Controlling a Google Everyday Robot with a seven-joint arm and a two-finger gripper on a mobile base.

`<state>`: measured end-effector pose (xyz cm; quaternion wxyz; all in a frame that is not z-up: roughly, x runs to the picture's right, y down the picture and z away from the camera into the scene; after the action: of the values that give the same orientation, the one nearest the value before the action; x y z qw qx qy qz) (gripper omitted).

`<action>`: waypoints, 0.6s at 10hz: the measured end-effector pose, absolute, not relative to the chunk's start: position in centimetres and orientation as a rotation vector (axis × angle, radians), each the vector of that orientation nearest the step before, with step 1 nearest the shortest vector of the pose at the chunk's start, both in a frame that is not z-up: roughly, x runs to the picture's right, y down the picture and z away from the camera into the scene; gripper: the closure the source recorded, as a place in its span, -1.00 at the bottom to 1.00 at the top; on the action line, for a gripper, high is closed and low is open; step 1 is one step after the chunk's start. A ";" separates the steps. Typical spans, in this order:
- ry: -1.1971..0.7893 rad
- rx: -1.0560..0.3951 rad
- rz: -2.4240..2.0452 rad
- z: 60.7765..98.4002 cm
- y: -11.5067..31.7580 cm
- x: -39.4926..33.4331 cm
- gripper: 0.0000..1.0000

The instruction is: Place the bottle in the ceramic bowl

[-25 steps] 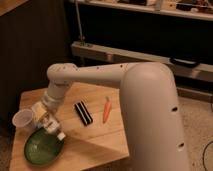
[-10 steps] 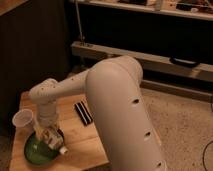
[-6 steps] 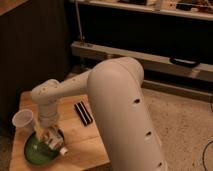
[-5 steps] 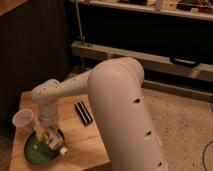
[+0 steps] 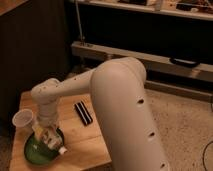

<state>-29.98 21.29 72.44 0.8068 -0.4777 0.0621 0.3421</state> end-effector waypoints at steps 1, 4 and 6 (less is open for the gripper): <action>0.125 -1.029 0.732 72.3 21.1 -30.0 0.98; 0.118 -1.051 0.728 71.9 21.0 -30.1 0.49; 0.115 -1.058 0.716 71.7 21.0 -30.3 0.11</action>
<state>-30.30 20.98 71.71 0.8012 -0.4937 0.0539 0.3338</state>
